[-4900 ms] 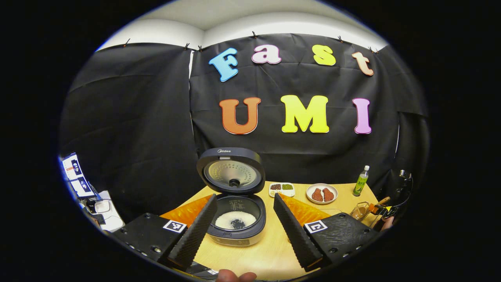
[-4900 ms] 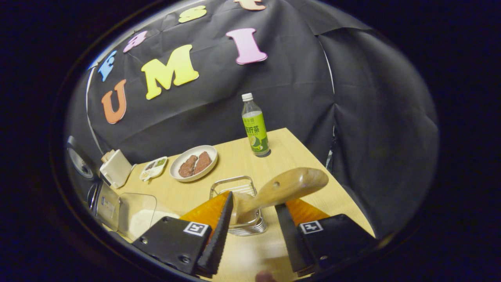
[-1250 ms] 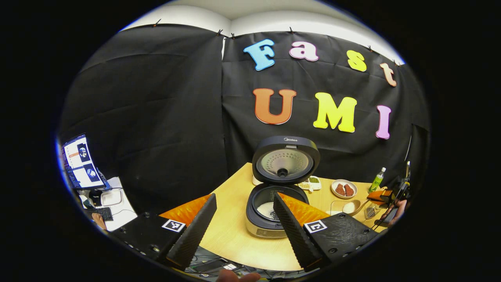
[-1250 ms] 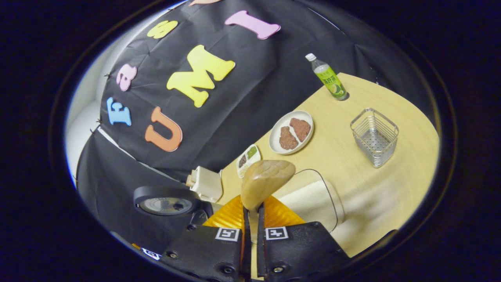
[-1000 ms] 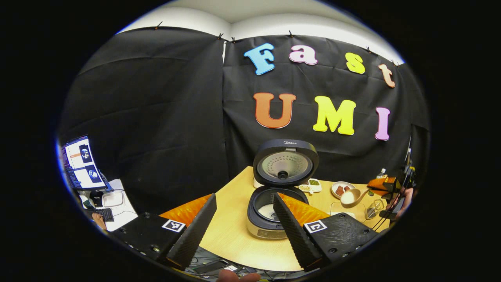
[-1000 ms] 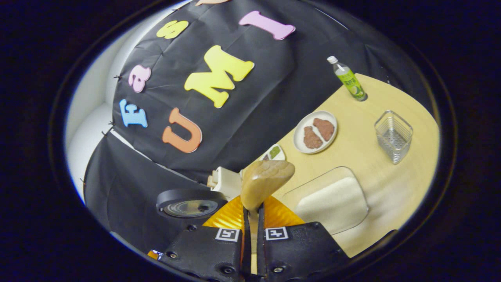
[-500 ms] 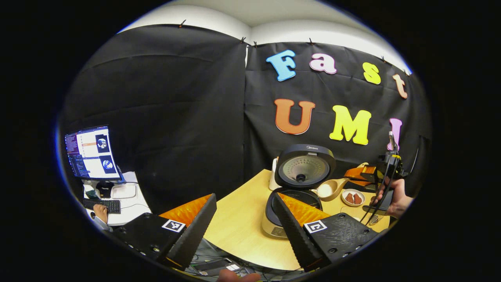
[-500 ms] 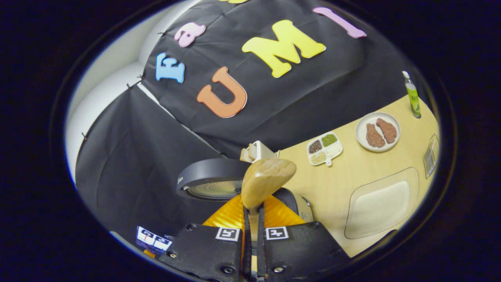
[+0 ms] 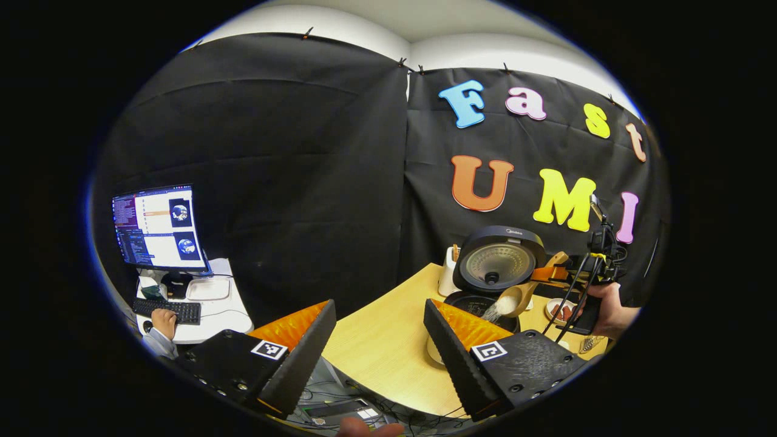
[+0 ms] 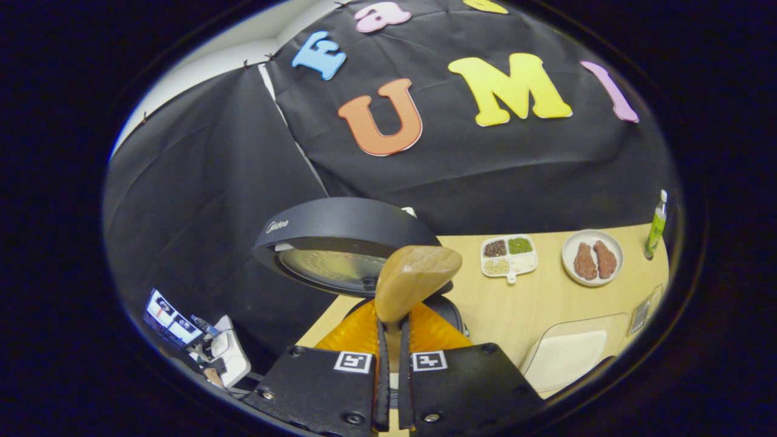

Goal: Close the left gripper, press the button to open the rice cooker; take a wooden spoon from the chopstick holder with the right hand, scoop a spoonful of rice and pour it into the rice cooker, then put the wooden spoon back into the chopstick holder.

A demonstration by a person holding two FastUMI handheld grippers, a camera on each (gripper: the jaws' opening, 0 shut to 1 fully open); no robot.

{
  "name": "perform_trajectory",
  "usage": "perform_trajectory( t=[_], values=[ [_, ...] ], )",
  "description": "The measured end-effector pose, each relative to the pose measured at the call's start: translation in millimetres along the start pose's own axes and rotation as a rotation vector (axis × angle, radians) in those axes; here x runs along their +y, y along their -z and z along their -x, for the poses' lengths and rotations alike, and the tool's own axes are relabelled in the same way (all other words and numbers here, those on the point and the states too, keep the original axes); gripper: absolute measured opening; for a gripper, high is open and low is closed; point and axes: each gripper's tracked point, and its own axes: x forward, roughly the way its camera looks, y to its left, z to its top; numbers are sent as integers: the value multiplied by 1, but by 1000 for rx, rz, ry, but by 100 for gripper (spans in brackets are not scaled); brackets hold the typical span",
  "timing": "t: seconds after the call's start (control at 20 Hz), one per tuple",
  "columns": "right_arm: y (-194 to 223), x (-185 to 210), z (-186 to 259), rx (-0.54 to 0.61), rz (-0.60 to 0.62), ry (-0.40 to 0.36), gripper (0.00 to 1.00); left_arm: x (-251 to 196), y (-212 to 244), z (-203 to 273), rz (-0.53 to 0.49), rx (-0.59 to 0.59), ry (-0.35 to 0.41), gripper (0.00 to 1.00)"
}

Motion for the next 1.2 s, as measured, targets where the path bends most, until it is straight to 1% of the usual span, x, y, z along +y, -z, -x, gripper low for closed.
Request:
perform_trajectory(
  t=[0.2,0.45,0.7,1.0,1.2],
  values=[
    [-4,6,-1,-10,75,20,11,7,1,-2,8,1,-13,95],
    [-14,11,2,-33,162,37,11,3,1,-2,3,-2,2,95],
    [-21,22,7,-71,317,46,11,-6,0,-1,-9,-5,25,95],
    [-26,41,8,-105,491,29,11,-9,0,2,-14,-10,31,95],
    [-20,53,8,-98,615,11,11,-7,0,4,-9,-16,26,95]
  ],
)
